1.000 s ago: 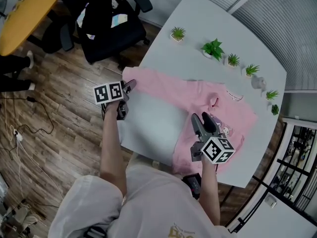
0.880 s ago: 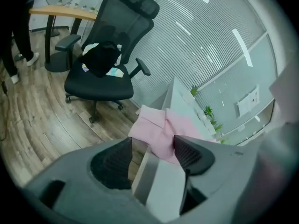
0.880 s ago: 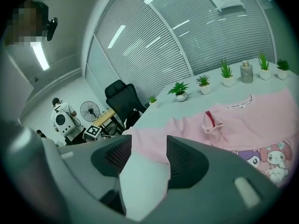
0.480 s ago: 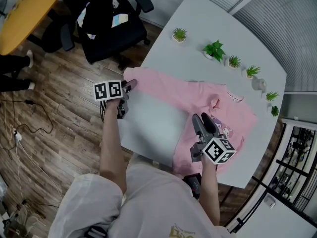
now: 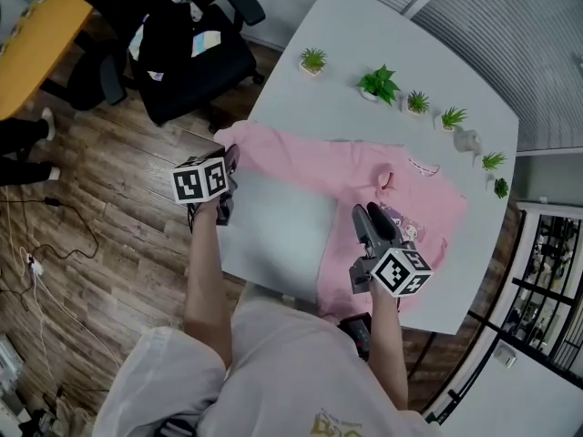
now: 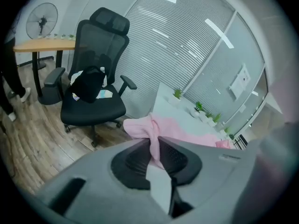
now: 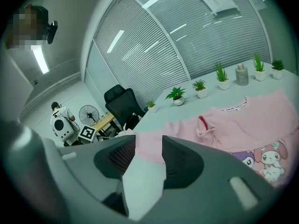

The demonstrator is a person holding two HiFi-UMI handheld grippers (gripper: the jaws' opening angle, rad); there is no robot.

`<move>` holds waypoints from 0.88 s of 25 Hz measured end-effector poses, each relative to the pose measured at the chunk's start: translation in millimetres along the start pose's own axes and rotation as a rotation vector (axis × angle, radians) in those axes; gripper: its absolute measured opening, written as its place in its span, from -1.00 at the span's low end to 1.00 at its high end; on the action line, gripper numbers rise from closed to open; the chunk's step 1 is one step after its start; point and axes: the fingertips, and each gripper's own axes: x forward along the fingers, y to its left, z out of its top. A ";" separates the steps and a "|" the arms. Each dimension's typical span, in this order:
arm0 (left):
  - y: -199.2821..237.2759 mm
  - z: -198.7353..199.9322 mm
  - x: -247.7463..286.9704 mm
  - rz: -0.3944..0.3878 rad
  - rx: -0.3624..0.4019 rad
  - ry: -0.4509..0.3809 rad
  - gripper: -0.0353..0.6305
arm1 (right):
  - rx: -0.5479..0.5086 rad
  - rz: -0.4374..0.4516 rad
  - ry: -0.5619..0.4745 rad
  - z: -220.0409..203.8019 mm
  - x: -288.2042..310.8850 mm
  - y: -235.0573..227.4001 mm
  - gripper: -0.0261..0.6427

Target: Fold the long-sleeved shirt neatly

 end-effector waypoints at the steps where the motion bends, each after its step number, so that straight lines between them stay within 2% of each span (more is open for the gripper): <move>1: -3.8 2.5 -1.3 -0.001 0.008 -0.012 -0.76 | 0.004 -0.004 -0.006 0.6 -2.0 -1.5 -0.35; 10: -28.4 7.1 -10.8 0.017 0.092 -0.043 -0.76 | 0.018 -0.031 -0.047 1.9 -24.9 -14.7 -0.35; 22: -90.0 12.2 -21.6 -0.029 0.192 -0.083 -0.76 | 0.022 -0.055 -0.118 12.7 -57.9 -30.1 -0.35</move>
